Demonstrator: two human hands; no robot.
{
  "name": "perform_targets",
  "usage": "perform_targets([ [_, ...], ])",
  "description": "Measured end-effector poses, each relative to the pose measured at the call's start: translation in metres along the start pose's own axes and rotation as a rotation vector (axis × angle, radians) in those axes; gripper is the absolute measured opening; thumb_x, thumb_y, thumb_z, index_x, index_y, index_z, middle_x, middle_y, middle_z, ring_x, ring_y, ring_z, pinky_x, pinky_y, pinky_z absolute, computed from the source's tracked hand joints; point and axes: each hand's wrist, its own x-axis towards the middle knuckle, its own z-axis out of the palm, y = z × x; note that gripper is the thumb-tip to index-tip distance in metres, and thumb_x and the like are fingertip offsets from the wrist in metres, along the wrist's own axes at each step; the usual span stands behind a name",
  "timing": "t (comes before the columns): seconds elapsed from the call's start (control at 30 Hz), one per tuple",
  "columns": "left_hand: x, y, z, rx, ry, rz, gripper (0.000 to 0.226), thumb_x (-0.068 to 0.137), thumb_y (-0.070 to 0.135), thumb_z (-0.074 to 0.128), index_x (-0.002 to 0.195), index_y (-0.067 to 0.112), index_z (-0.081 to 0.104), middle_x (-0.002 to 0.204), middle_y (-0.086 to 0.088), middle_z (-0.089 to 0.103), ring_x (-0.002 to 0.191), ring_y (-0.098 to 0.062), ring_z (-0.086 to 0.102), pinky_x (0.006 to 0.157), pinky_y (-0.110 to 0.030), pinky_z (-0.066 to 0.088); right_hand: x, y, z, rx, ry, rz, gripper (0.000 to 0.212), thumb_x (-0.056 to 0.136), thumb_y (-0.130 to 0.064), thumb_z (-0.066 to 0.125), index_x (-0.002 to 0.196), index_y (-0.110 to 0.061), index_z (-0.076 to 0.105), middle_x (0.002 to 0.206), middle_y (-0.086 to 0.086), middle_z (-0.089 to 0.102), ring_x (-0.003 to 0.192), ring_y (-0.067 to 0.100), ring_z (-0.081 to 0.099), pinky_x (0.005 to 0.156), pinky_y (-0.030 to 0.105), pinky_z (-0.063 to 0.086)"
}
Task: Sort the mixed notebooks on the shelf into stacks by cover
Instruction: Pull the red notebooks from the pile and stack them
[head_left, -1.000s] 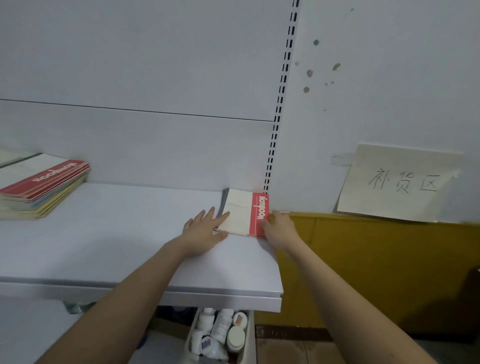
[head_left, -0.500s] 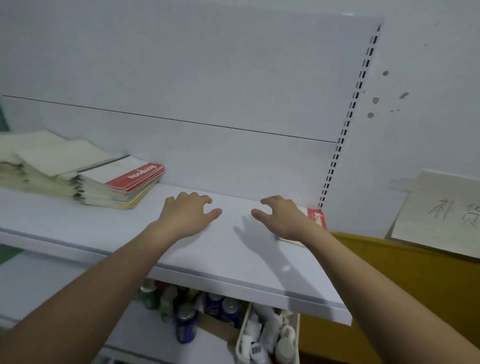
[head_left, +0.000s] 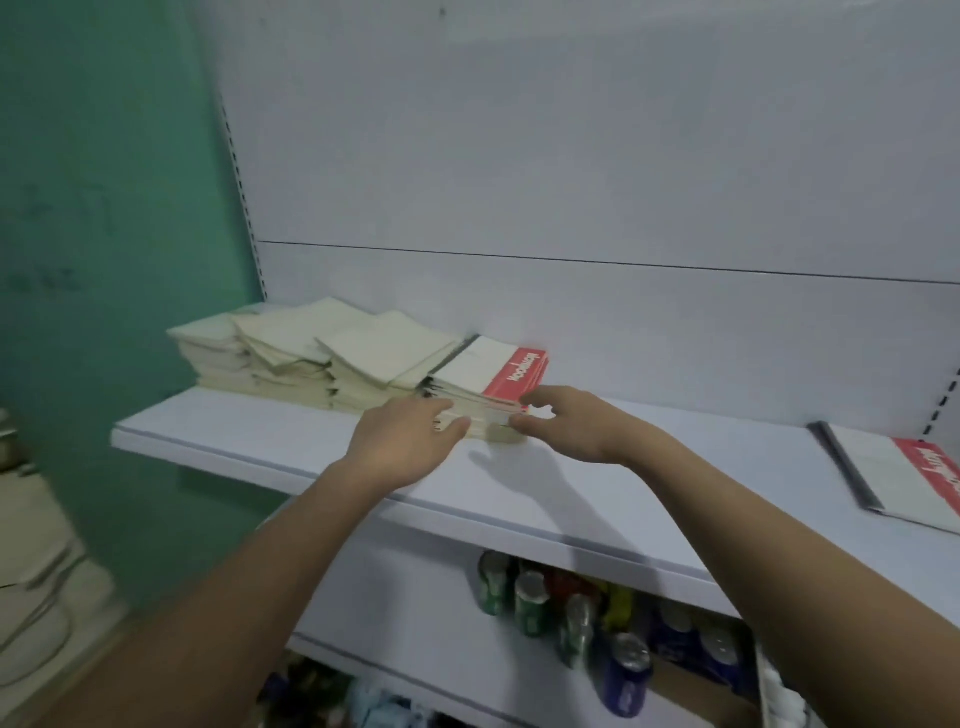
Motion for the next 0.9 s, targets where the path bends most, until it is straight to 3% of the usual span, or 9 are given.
perform_targets([
  [0.17, 0.025, -0.046, -0.008, 0.023, 0.053, 0.041, 0.042, 0.096, 0.051, 0.042, 0.126, 0.026, 0.059, 0.127, 0.001, 0.063, 0.118, -0.023, 0.055, 0.092, -0.035, 0.042, 0.041, -0.015, 0.017, -0.045, 0.057, 0.024, 0.051, 0.098, -0.046, 0.048, 0.141, -0.019, 0.047, 0.145, 0.000, 0.048, 0.130, 0.020, 0.045, 0.096, 0.027, 0.034],
  [0.3, 0.060, -0.073, -0.010, -0.017, 0.097, 0.138, 0.042, 0.097, 0.047, 0.045, 0.129, 0.022, 0.057, 0.129, -0.002, 0.062, 0.122, -0.024, 0.052, 0.099, -0.038, 0.042, 0.084, -0.011, 0.027, -0.121, 0.119, 0.020, 0.054, 0.095, -0.049, 0.050, 0.138, -0.017, 0.050, 0.141, 0.002, 0.051, 0.125, 0.021, 0.049, 0.098, 0.033, 0.040],
  [0.47, 0.119, -0.089, 0.000, -0.015, 0.102, 0.194, 0.047, 0.098, 0.048, 0.042, 0.138, 0.026, 0.051, 0.139, 0.005, 0.055, 0.131, -0.018, 0.045, 0.105, -0.033, 0.034, 0.145, -0.013, 0.054, -0.181, 0.146, 0.027, 0.066, 0.092, -0.059, 0.047, 0.143, -0.017, 0.040, 0.149, 0.001, 0.040, 0.132, 0.021, 0.041, 0.106, 0.040, 0.037],
  [0.63, 0.163, -0.109, 0.012, -0.062, 0.010, 0.193, 0.045, 0.098, 0.050, 0.041, 0.135, 0.028, 0.053, 0.138, 0.007, 0.055, 0.130, -0.016, 0.044, 0.108, -0.036, 0.034, 0.170, -0.005, 0.079, -0.421, 0.166, -0.022, 0.060, 0.090, -0.068, 0.035, 0.127, -0.023, 0.045, 0.130, -0.007, 0.050, 0.124, 0.021, 0.043, 0.101, 0.047, 0.036],
  [0.73, 0.177, -0.122, 0.011, -0.251, -0.016, 0.161, 0.039, 0.096, 0.050, 0.045, 0.128, 0.031, 0.058, 0.129, 0.010, 0.060, 0.122, -0.013, 0.051, 0.104, -0.036, 0.040, 0.162, -0.008, 0.080, -0.418, 0.255, -0.032, 0.055, 0.094, -0.061, 0.027, 0.125, -0.023, 0.052, 0.125, -0.008, 0.057, 0.117, 0.018, 0.050, 0.095, 0.040, 0.042],
  [0.8, 0.179, -0.125, 0.007, -0.489, -0.026, 0.117, 0.031, 0.095, 0.045, 0.050, 0.118, 0.029, 0.064, 0.115, 0.008, 0.067, 0.103, -0.011, 0.061, 0.091, -0.033, 0.048, 0.156, -0.016, 0.077, -0.273, 0.322, 0.001, 0.048, 0.099, -0.053, 0.028, 0.131, -0.027, 0.052, 0.129, -0.007, 0.058, 0.118, 0.018, 0.051, 0.094, 0.037, 0.042],
  [0.9, 0.179, -0.123, -0.005, -0.979, -0.247, -0.032, 0.035, 0.097, 0.048, 0.048, 0.112, 0.020, 0.064, 0.101, -0.002, 0.074, 0.085, -0.022, 0.072, 0.077, -0.040, 0.059, 0.156, -0.029, 0.074, 0.022, 0.509, 0.057, 0.048, 0.099, -0.055, 0.022, 0.138, -0.042, 0.046, 0.125, -0.015, 0.062, 0.113, 0.014, 0.055, 0.090, 0.035, 0.045],
])
